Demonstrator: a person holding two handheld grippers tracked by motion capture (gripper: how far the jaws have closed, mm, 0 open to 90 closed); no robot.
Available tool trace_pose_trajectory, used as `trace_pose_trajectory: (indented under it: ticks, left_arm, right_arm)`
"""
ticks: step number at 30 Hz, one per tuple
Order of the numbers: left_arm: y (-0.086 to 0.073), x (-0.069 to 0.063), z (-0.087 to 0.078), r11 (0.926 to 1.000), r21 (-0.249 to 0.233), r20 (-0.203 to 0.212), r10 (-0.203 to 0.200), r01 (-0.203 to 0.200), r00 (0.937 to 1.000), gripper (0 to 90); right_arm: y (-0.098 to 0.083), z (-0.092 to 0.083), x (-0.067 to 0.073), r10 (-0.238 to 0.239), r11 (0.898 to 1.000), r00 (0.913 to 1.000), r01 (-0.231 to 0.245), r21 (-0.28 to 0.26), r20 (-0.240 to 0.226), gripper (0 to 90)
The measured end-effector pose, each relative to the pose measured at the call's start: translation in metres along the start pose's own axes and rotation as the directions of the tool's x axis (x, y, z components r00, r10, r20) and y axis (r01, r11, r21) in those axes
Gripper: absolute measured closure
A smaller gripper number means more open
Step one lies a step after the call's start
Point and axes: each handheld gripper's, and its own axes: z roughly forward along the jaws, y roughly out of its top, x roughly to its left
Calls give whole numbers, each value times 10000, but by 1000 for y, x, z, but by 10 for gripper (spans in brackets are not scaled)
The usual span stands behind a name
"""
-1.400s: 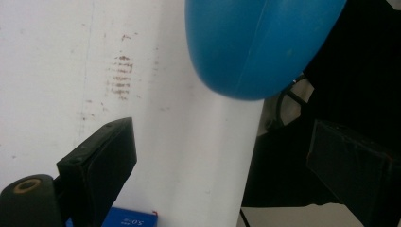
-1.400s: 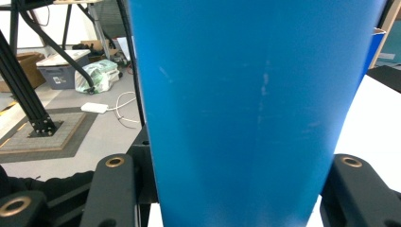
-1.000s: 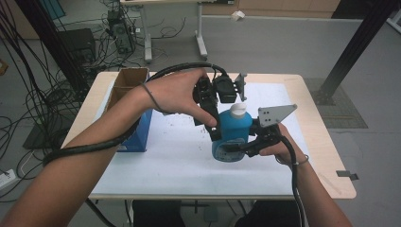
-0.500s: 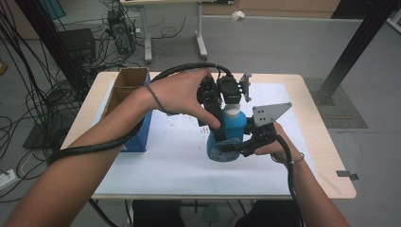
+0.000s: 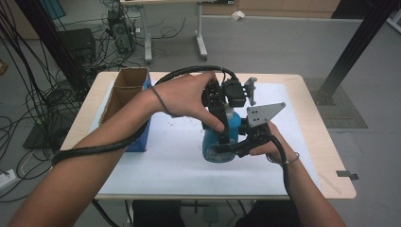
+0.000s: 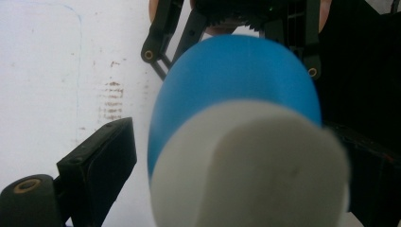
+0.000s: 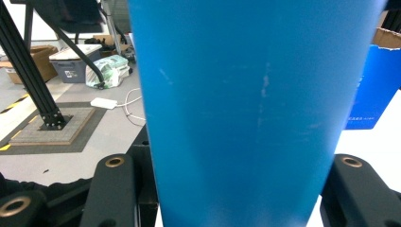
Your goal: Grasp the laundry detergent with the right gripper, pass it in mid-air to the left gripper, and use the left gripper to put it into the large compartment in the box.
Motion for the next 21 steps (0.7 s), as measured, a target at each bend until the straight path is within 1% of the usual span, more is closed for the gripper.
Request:
trace_pose_trajectory:
  ticks: [21]
  left_arm:
    - [0,-1,0,10000,43,-63,-24,24,10000,91]
  right_arm:
    - [-2,0,1,28,10000,10000,-28,76,21,441]
